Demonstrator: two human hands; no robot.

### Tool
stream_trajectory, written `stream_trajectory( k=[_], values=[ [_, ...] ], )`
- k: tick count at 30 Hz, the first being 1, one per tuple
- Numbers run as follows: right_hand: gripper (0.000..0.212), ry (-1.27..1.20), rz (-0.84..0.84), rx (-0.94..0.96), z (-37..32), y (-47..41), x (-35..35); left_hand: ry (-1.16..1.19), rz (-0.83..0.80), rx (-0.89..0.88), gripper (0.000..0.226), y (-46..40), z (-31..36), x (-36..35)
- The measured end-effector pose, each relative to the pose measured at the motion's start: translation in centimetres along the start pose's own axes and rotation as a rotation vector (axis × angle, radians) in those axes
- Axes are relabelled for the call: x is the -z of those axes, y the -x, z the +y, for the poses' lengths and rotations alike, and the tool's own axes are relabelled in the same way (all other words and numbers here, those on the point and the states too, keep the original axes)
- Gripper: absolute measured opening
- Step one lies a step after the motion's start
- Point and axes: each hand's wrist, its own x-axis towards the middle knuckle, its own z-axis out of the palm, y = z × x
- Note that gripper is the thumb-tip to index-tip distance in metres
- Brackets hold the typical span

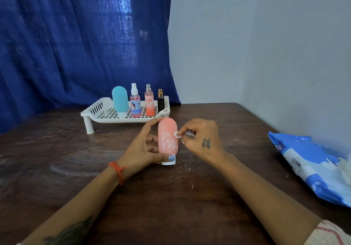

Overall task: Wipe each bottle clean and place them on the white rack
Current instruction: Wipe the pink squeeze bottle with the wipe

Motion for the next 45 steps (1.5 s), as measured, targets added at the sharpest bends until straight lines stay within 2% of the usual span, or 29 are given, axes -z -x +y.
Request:
stream_trajectory(
  k=[3, 11, 18, 25, 29, 38, 45],
  values=[
    [0.013, -0.028, 0.034, 0.029, -0.2, 0.0, -0.1, 0.006, 0.002, -0.019, 0.093, 0.1, -0.1, 0.0],
    [0.009, -0.052, -0.134, 0.101, -0.2, 0.0, 0.4, -0.003, 0.008, -0.03, 0.092, 0.0, -0.1, -0.1],
    [0.011, 0.004, 0.016, 0.114, -0.2, 0.1, 0.0, 0.007, 0.005, -0.017, 0.094, 0.0, -0.1, 0.0],
    [0.016, -0.008, -0.061, 0.193, -0.5, 0.1, -0.1, 0.015, 0.009, -0.032, 0.091, 0.1, -0.1, 0.0],
    [0.012, -0.03, -0.088, 0.214, -0.4, 0.0, 0.2, 0.014, 0.009, -0.034, 0.09, 0.0, -0.1, -0.1],
    [0.015, 0.063, 0.047, 0.182, -0.7, 0.2, -0.3, 0.012, 0.017, -0.026, 0.091, 0.0, -0.2, -0.1],
    [0.017, 0.046, -0.091, 0.284, -1.3, 0.2, -0.2, 0.033, 0.01, -0.029, 0.092, -0.1, -0.3, -0.1]
  ],
)
